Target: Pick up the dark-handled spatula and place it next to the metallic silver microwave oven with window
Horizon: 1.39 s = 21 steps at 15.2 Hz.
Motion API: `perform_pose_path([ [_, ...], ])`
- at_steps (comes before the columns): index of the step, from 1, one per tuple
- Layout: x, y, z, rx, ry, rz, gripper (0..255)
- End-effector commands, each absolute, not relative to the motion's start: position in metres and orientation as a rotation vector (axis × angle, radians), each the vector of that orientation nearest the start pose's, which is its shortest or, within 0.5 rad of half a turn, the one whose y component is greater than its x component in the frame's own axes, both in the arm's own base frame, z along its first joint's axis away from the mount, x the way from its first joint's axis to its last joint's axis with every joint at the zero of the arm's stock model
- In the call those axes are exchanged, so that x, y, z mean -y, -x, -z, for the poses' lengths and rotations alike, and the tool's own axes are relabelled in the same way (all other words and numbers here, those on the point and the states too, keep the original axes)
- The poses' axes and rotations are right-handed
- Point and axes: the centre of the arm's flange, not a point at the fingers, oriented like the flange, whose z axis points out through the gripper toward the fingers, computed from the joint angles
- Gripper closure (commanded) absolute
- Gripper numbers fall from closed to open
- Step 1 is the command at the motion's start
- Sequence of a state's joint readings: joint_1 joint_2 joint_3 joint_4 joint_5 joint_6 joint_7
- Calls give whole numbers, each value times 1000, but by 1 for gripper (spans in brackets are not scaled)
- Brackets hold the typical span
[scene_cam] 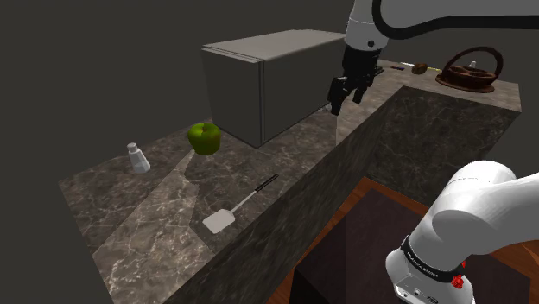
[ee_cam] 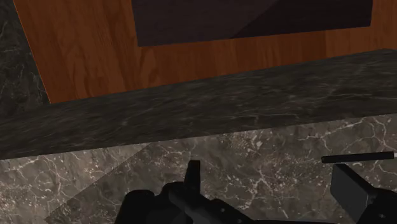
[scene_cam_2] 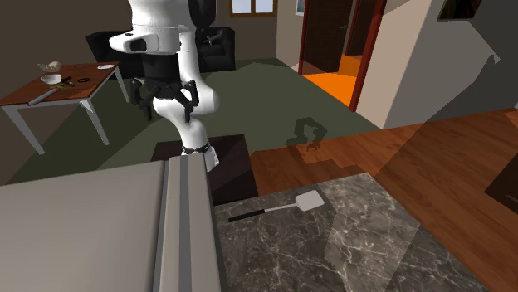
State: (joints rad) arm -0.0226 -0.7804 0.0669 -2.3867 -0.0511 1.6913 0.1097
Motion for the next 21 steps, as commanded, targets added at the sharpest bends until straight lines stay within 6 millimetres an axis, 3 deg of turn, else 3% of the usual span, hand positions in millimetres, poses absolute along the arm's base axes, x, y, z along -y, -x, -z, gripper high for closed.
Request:
perform_pose_path([
  [1,-15,-320,-585,-127,3228,146,0],
  [6,-68,-313,-546,-515,3184,139,0],
  [11,-121,-319,-508,-893,3093,129,0],
  [16,-173,-338,-471,-1256,2956,118,0],
  [21,-218,-369,-435,-1598,2776,105,0],
])
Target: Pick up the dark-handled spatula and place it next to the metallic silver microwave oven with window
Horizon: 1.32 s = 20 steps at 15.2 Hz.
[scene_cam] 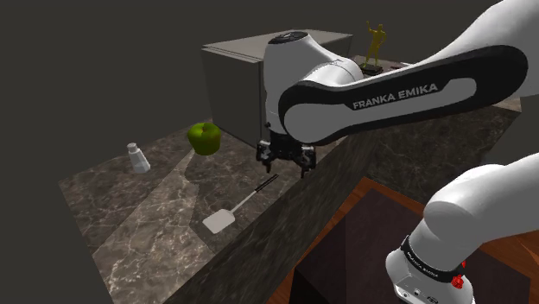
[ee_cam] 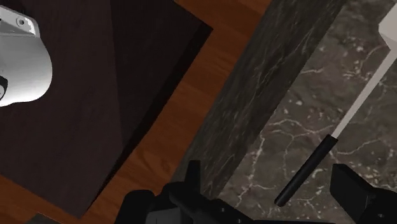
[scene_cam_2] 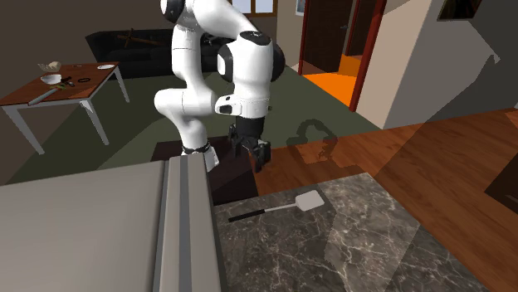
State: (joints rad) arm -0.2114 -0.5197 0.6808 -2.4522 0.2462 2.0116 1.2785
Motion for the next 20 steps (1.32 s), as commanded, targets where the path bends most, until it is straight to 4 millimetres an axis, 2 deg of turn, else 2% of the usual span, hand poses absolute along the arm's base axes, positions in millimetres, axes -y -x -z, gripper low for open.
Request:
perform_pose_path([
  [1,-227,-376,-428,-1664,2735,103,0],
  [9,-278,-449,-373,-2147,2353,79,0],
  [10,-279,-450,-372,-2150,2350,79,0],
  [17,-276,-450,-333,-2150,2350,79,0],
  [20,-276,-450,-333,-2150,2350,79,0],
])
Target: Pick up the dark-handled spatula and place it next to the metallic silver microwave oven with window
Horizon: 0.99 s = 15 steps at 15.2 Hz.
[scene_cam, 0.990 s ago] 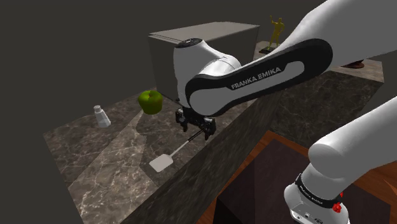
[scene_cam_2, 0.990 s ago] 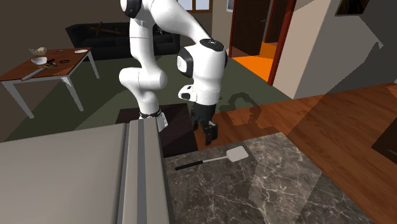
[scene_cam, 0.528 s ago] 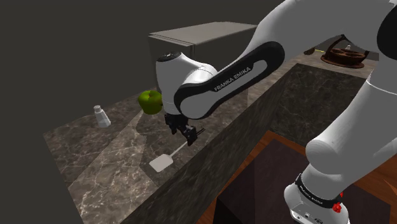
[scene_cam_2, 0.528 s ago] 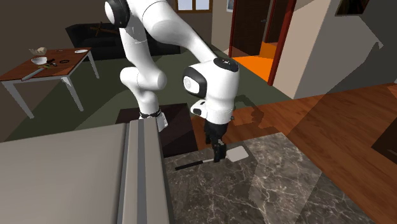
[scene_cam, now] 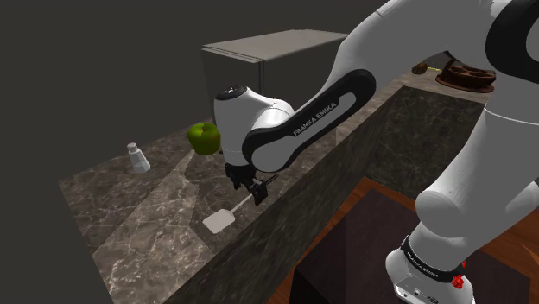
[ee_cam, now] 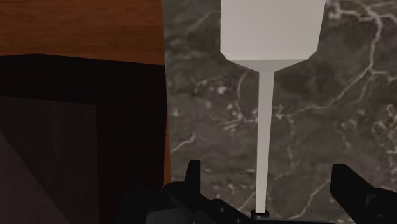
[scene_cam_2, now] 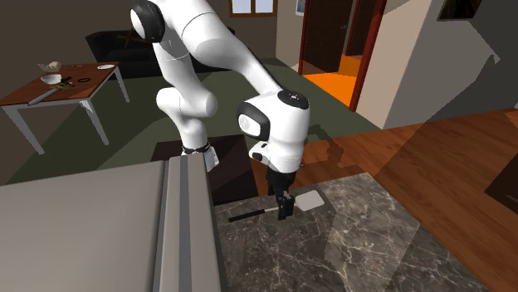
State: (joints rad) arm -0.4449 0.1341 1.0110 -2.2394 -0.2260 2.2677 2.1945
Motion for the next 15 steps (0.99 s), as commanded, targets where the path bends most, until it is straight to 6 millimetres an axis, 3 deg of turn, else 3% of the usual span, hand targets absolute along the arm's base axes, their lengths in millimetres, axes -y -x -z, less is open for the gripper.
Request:
perform_pose_path([
  [1,-276,-450,-333,-2150,2350,79,0],
  [5,-276,-450,-333,-2150,2350,79,0],
  [6,-276,-450,-333,-2150,2350,79,255],
  [15,-276,-450,-333,-2150,2350,79,255],
])
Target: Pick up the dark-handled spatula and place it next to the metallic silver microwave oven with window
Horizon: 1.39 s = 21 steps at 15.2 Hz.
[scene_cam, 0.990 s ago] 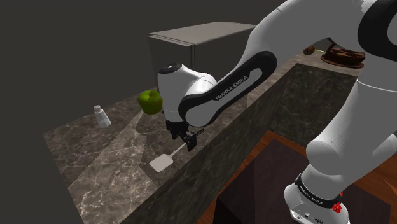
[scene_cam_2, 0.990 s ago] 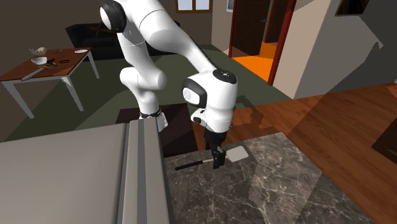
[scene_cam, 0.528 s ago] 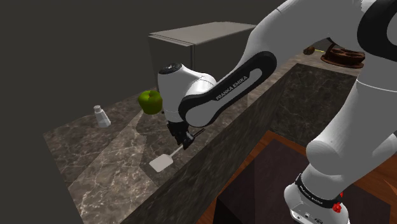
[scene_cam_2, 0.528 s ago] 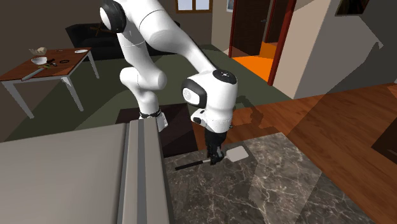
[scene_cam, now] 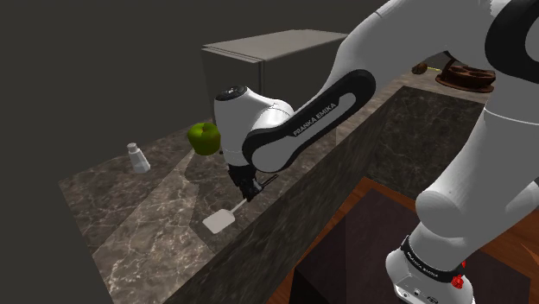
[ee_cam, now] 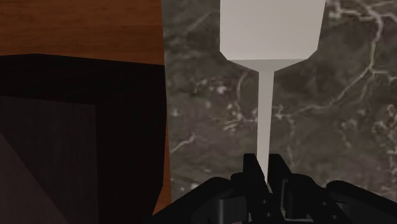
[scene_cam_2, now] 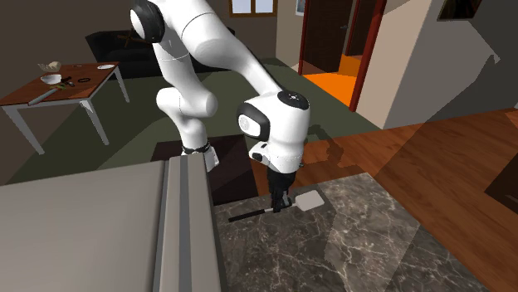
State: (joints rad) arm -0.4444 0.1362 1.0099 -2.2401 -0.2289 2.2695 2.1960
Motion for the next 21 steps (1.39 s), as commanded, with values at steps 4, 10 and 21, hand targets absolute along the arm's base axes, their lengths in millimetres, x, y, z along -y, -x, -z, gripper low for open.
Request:
perform_pose_path([
  [4,-276,-450,-354,-2150,2350,79,255],
  [10,-276,-450,-385,-2150,2350,79,255],
  [21,-276,-450,-443,-2150,2350,79,255],
])
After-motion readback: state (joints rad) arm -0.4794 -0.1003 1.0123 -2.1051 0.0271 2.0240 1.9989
